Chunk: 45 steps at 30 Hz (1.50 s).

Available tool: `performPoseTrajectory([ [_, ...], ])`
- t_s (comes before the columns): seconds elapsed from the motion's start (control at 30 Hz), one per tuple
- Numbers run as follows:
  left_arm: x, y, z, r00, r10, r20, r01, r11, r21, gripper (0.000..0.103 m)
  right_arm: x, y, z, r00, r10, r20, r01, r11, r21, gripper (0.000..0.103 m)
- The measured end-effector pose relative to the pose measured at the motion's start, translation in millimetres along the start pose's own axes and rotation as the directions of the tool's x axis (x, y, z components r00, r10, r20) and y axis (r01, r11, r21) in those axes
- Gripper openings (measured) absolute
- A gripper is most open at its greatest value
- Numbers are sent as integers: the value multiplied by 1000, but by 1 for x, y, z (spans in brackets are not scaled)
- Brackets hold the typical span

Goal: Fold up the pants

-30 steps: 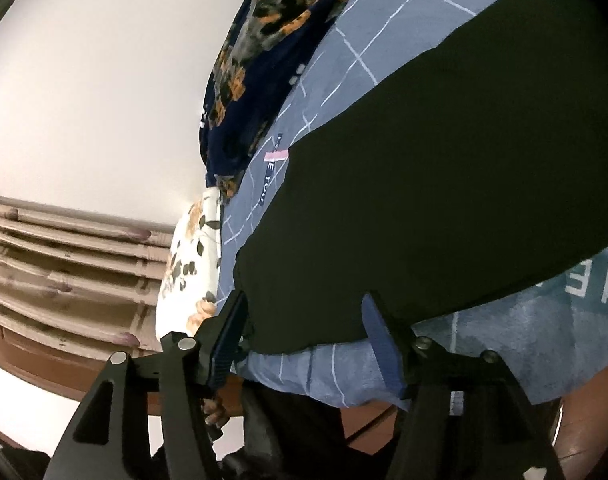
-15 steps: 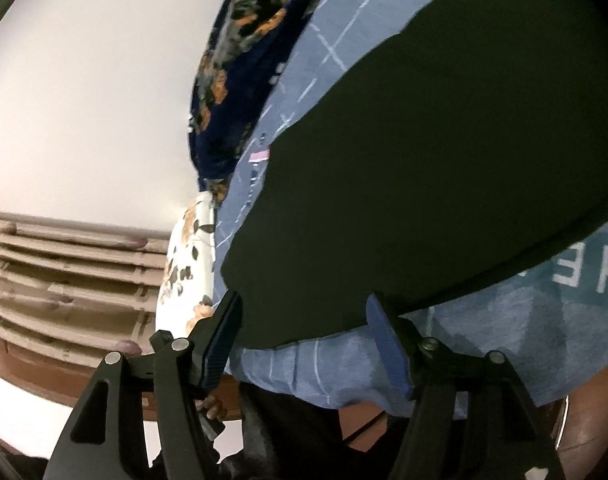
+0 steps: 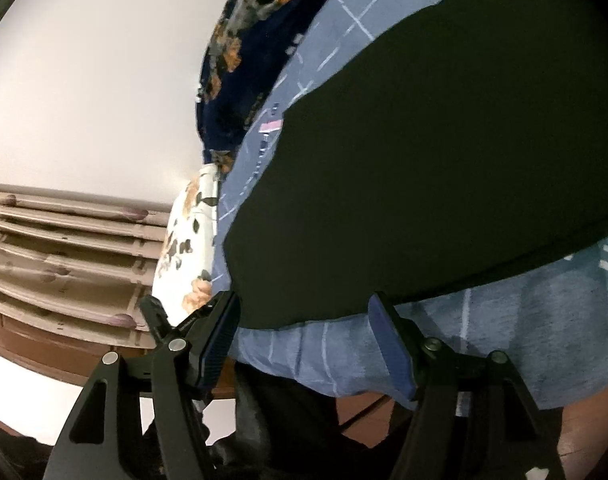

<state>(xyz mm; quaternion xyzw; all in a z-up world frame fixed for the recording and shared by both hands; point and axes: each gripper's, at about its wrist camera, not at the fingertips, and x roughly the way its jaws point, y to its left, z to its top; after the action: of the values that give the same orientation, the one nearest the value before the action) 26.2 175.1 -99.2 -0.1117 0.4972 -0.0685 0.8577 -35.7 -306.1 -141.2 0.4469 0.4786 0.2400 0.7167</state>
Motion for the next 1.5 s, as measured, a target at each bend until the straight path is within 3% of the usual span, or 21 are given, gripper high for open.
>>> performPoseTrajectory([
  [0.07, -8, 0, 1, 1000, -2, 12, 2, 1000, 3, 3, 3, 5, -1, 1000, 5, -13, -6, 1000, -27, 68],
  [0.2, -23, -25, 2, 996, -91, 17, 89, 992, 85, 5, 12, 3, -2, 999, -6, -44, 5, 999, -32, 68],
  [0.3, -9, -55, 1, 991, -116, -64, 125, 980, 156, 5, 8, -3, 0, 999, -10, -35, 10, 1000, -9, 68],
  [0.37, 3, -65, -3, 985, -141, -97, 156, 974, 166, 5, -9, -6, 4, 1000, -30, 9, 30, 1000, 0, 68],
  [0.47, 24, -75, -12, 982, -131, -138, 155, 972, 177, 5, -61, -14, 10, 983, -70, 169, 68, 997, 23, 68],
  [0.53, 35, -77, -17, 981, -130, -146, 156, 972, 178, 5, -112, -30, 15, 947, -104, 304, 85, 994, 75, 68],
  [0.67, 46, -67, -12, 969, -194, -154, 206, 977, 63, 5, -220, -88, 15, 816, -224, 532, 118, 967, 226, 68],
  [0.73, 48, -65, -10, 965, -209, -155, 215, 977, 19, 5, -263, -122, 13, 761, -243, 602, 66, 951, 301, 68],
  [0.83, 46, -75, -12, 975, -162, -149, 175, 982, 74, 5, -313, -165, 14, 691, -275, 668, 0, 924, 381, 68],
  [0.93, 44, -83, -15, 985, -107, -137, 125, 984, 128, 5, -340, -190, 23, 655, -289, 699, -23, 916, 400, 68],
  [1.03, 43, -83, -17, 987, -82, -137, 101, 986, 137, 5, -350, -207, 39, 649, -293, 703, -30, 912, 408, 68],
  [1.2, 43, -70, -16, 982, -132, -137, 139, 989, 42, 5, -352, -225, 57, 650, -302, 697, -37, 904, 426, 68],
  [1.27, 44, -69, -15, 980, -144, -136, 147, 989, 12, 5, -352, -231, 60, 661, -303, 687, -32, 902, 430, 68],
  [1.5, 43, -80, -15, 987, -92, -134, 101, 993, 62, 5, -348, -232, 75, 653, -297, 697, -29, 910, 414, 69],
])
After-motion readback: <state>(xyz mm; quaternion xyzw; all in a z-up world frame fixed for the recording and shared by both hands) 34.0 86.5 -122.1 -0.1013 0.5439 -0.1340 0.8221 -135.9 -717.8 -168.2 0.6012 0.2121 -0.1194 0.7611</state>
